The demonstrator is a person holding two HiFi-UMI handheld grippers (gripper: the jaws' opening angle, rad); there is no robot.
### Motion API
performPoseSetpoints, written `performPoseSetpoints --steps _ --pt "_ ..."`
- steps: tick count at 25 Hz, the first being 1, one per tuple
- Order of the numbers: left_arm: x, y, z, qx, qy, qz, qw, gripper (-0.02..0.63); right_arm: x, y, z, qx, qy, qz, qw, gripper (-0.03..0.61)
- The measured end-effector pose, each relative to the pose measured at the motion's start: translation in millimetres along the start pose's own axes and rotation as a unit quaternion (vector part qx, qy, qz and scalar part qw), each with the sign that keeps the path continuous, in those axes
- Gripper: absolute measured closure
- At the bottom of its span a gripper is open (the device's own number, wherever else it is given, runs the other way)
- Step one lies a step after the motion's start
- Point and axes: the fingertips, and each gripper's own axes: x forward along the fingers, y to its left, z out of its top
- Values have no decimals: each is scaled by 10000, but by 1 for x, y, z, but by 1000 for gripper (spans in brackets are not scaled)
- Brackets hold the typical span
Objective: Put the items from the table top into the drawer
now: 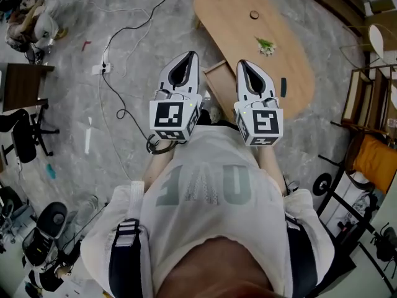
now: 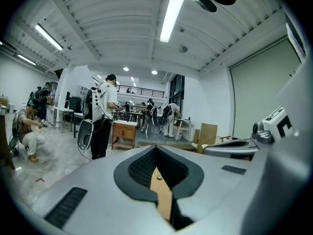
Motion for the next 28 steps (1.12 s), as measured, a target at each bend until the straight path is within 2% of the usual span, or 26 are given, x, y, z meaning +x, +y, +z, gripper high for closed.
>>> performPoseSetpoints --steps 2,6,10,20,28 --pt "11 -2 7 -69 -85 -32 9999 606 5 -9 5 20 -65 -53 10000 577" --pt "28 0 20 102 -158 -224 9996 606 19 -18 7 267 -172 -231 9992 577" --pt "40 17 28 220 -200 -239 9993 606 39 -14 15 326 -311 -250 9987 577" --pt "54 28 25 231 -76 -241 9994 606 52 -18 21 424 -356 -266 9981 577" --pt "74 36 25 349 -4 -391 9986 606 71 -25 23 267 -244 -330 9988 577"
